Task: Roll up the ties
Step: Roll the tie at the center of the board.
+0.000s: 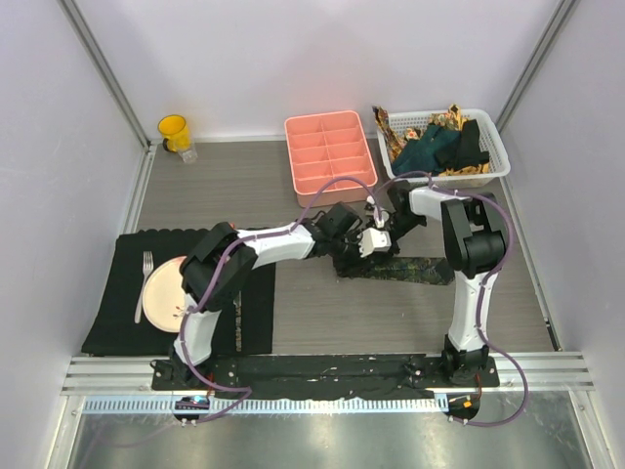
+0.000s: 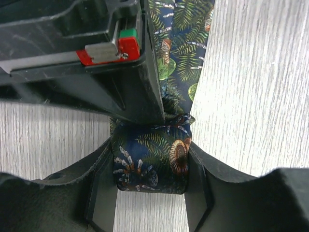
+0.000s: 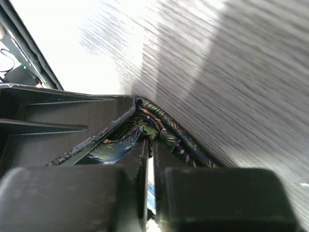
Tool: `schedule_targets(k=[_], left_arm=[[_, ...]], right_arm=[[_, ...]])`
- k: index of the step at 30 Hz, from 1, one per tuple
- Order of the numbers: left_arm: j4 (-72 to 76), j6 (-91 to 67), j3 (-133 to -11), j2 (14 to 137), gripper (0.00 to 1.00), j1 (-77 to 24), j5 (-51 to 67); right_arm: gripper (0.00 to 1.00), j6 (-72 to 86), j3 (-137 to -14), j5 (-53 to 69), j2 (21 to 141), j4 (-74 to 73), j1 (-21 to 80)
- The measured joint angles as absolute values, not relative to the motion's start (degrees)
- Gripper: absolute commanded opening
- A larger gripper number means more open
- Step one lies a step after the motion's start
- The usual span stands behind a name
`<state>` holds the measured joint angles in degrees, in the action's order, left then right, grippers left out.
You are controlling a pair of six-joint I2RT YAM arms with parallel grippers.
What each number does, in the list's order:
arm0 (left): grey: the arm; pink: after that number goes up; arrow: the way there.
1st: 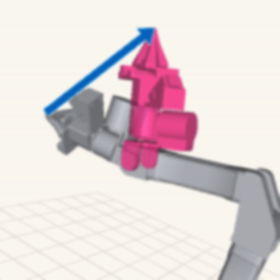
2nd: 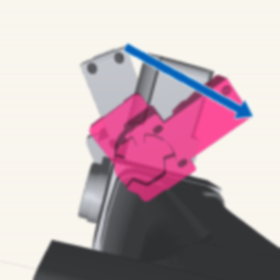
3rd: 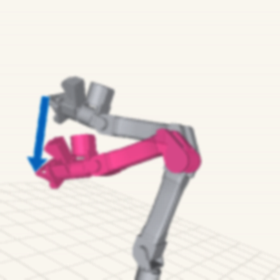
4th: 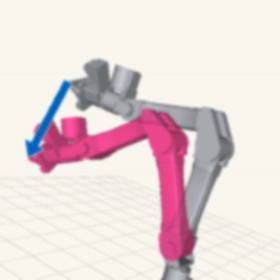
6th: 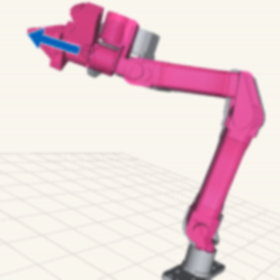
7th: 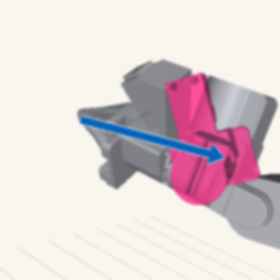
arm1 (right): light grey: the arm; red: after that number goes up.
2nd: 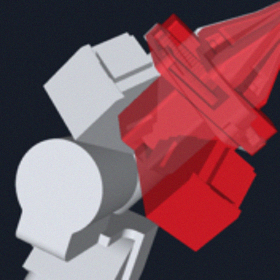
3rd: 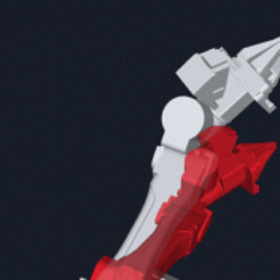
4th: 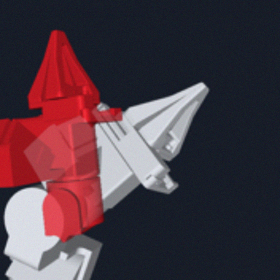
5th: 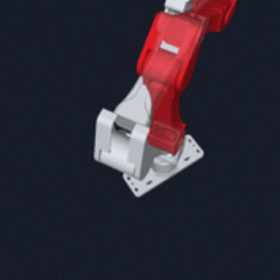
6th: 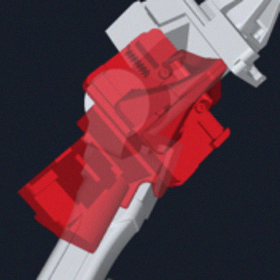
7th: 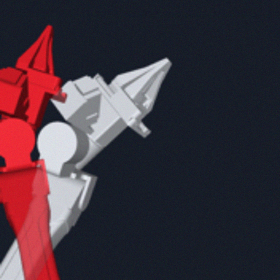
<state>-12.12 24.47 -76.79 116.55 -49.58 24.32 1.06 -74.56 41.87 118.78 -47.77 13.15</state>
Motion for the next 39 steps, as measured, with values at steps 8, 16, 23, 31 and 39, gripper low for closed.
schedule_targets(k=[8, 16, 23, 31, 39], left_arm=[[-20.71, 24.62, -83.61, 119.66, 0.09, -50.3, 21.67], [-22.44, 24.73, -84.95, 120.27, 0.08, -50.52, 20.97], [-22.41, 24.21, -84.93, 120.27, 0.08, -50.68, 20.1], [-19.84, 21.04, -82.21, 118.74, 0.08, -50.89, 17.56], [-18.98, 18.57, -81.71, 118.52, 0.09, -51.0, 16.27]], right_arm=[[0.34, -5.41, -78.35, 46.59, 119.39, -51.99, 6.0], [0.24, -7.25, -74.19, 51.79, 117.6, -55.7, 2.22], [0.21, -4.34, -69.3, 41.76, 116.66, -54.76, 3.11], [0.21, -2.68, -76.55, 39.81, 121.73, -58.33, 3.05], [0.31, -6.13, -77.34, 41.54, 121.56, -58.08, 2.76]])
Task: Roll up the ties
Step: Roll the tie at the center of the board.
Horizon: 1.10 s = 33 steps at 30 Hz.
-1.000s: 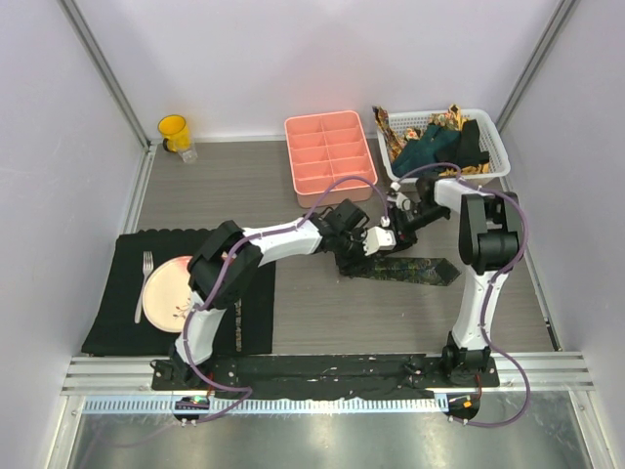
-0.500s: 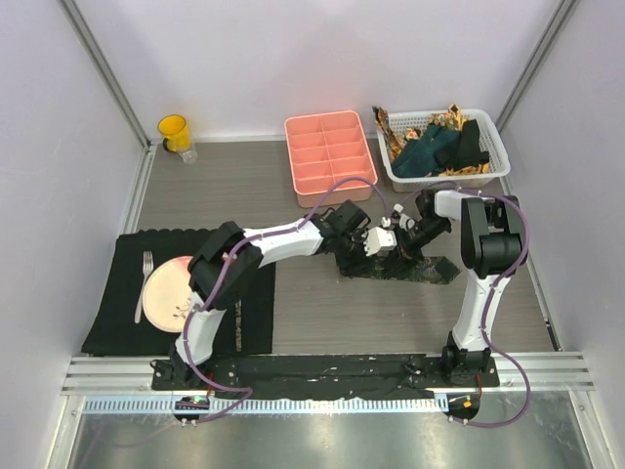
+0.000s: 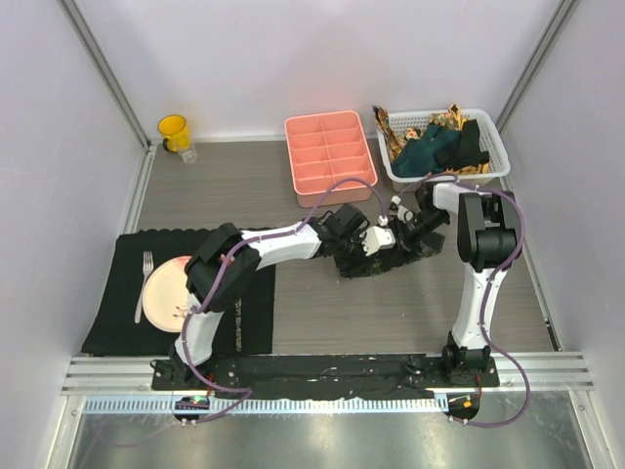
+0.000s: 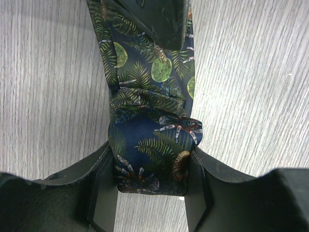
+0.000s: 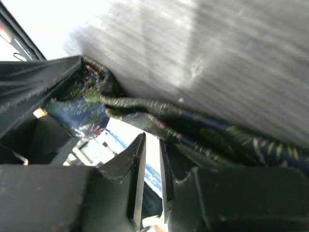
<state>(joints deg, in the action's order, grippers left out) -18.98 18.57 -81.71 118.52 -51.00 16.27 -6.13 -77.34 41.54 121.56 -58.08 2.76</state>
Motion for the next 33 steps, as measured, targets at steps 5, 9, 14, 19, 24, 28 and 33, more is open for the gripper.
schedule_targets(k=[5, 9, 14, 19, 24, 28, 33], left_arm=[[-18.96, 18.33, -81.73, 118.52, 0.1, -51.0, 16.03], [-18.96, 18.33, -81.73, 118.52, 0.1, -51.0, 16.01], [-18.94, 18.35, -81.71, 118.52, 0.1, -51.0, 15.99], [-18.92, 18.31, -81.71, 118.52, 0.1, -51.0, 15.97], [-18.92, 18.24, -81.73, 118.54, 0.1, -51.0, 15.99], [-18.92, 18.2, -81.73, 118.54, 0.11, -50.98, 15.99], [-19.09, 18.13, -81.73, 118.54, 0.28, -50.98, 15.99]], right_arm=[[0.45, -6.57, -73.3, 46.81, 116.68, -54.41, 1.5], [0.48, -1.08, -70.54, 52.64, 111.87, -48.99, 1.93], [0.48, 3.99, -69.67, 55.9, 112.42, -42.81, 4.69], [0.49, 5.74, -68.12, 56.69, 113.51, -39.99, 7.09], [0.4, 6.52, -65.34, 56.62, 113.51, -36.64, 8.88], [0.01, 6.74, -64.6, 56.95, 113.56, -35.51, 8.75], [0.01, 5.91, -64.62, 57.49, 113.91, -35.62, 8.34]])
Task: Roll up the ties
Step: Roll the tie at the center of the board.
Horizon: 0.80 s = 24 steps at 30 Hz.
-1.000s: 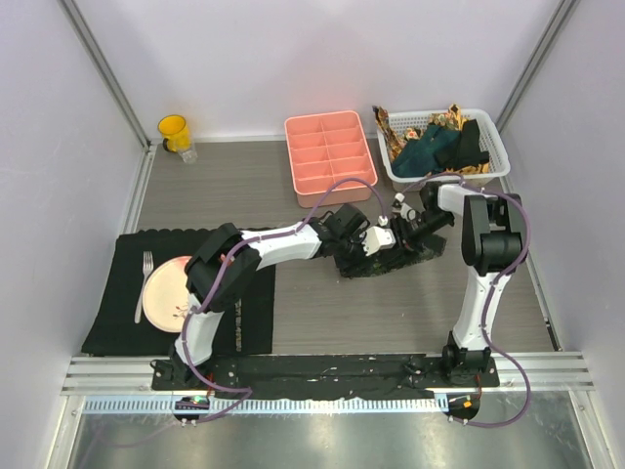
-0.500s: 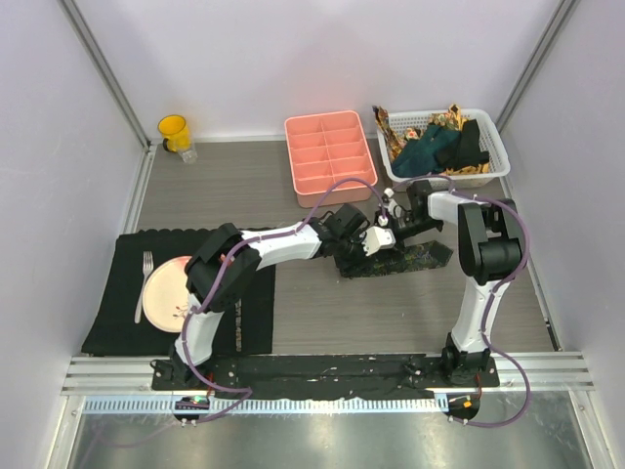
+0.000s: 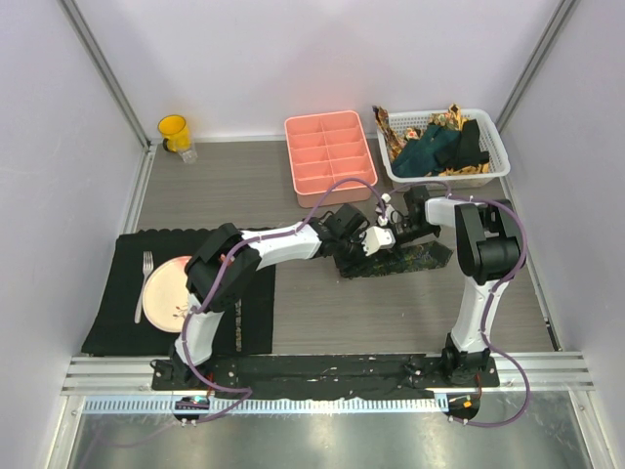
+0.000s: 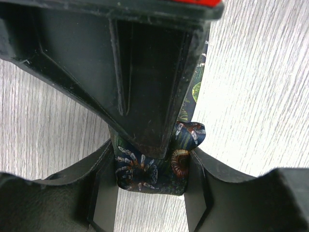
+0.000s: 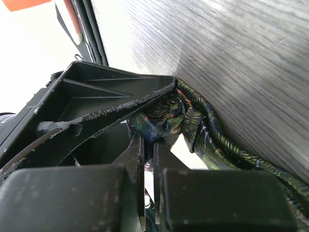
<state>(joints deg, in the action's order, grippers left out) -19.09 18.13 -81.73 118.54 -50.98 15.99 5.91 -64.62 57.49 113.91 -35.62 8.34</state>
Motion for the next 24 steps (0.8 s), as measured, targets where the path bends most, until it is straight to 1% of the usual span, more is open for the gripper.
schedule_targets(k=[1, 2, 4, 5, 7, 9, 10, 11, 13, 16, 20, 24], left_arm=[[-19.09, 18.13, -81.73, 118.54, 0.32, -50.98, 16.03], [-19.07, 18.11, -81.73, 118.54, 0.39, -50.98, 16.1], [-18.92, 17.98, -81.69, 118.52, 0.45, -50.87, 16.27], [-18.5, 17.91, -81.45, 118.34, 0.5, -50.78, 16.62], [-16.88, 17.78, -80.12, 117.69, 0.56, -50.54, 17.32], [-15.09, 17.65, -78.52, 116.81, 0.68, -50.33, 18.06], [-14.79, 17.23, -77.87, 116.38, 0.71, -50.19, 18.41], [-14.72, 16.8, -77.47, 116.05, 0.85, -50.11, 18.76], [-14.87, 16.01, -77.32, 115.63, 0.88, -50.02, 19.7], [-14.79, 14.02, -77.28, 115.07, 0.99, -49.87, 20.69], [-10.96, 11.84, -73.95, 111.48, 1.0, -49.84, 20.86], [-2.02, 9.76, -64.45, 102.8, 1.0, -49.28, 22.06]], right_arm=[[0.01, 5.74, -64.62, 57.63, 114.06, -35.68, 8.25], [0.01, 5.61, -64.66, 57.65, 114.17, -35.75, 8.16], [0.01, 5.34, -64.77, 57.89, 114.52, -35.97, 8.03], [0.01, 5.26, -64.88, 57.91, 114.67, -36.1, 7.97], [0.01, 5.13, -65.06, 57.78, 114.78, -36.36, 7.97], [0.01, 5.08, -65.1, 57.04, 114.76, -36.69, 7.97], [0.01, 5.04, -65.08, 56.58, 114.76, -37.08, 7.97], [0.01, 4.99, -65.08, 56.07, 114.76, -37.56, 7.97], [0.01, 4.91, -65.1, 55.29, 114.76, -38.04, 7.86], [0.01, 4.93, -65.1, 54.52, 114.72, -38.59, 7.66], [0.01, 4.91, -65.1, 53.08, 114.08, -39.05, 7.66], [0.01, 4.91, -65.1, 52.36, 113.82, -39.13, 7.68]])
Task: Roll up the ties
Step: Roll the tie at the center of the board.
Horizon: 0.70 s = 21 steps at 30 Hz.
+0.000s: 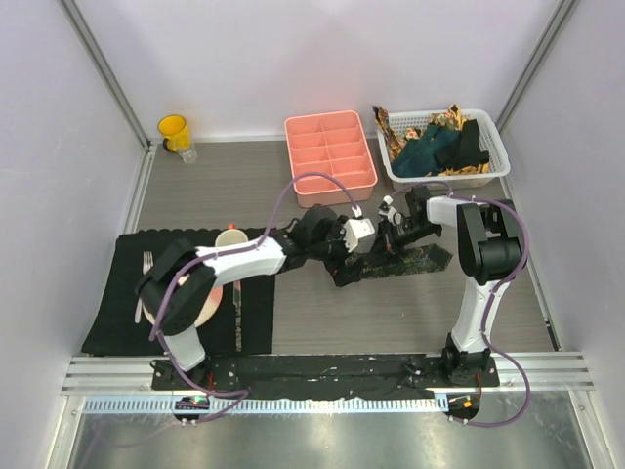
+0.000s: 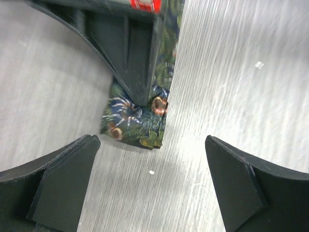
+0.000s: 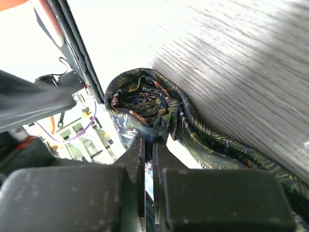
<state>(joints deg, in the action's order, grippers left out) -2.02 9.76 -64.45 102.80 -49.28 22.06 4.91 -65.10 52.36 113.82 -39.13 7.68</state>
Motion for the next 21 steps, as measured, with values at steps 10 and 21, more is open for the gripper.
schedule_targets(k=[10, 21], left_arm=[[9.04, 8.29, -58.92, 98.35, 1.0, -42.85, 32.27], [17.54, 10.59, -56.01, 108.64, 0.94, -44.14, 35.77]], right_arm=[[0.01, 2.92, -66.3, 53.1, 114.89, -40.62, 7.64], [0.01, -0.3, -68.36, 57.56, 118.83, -43.81, 6.98]])
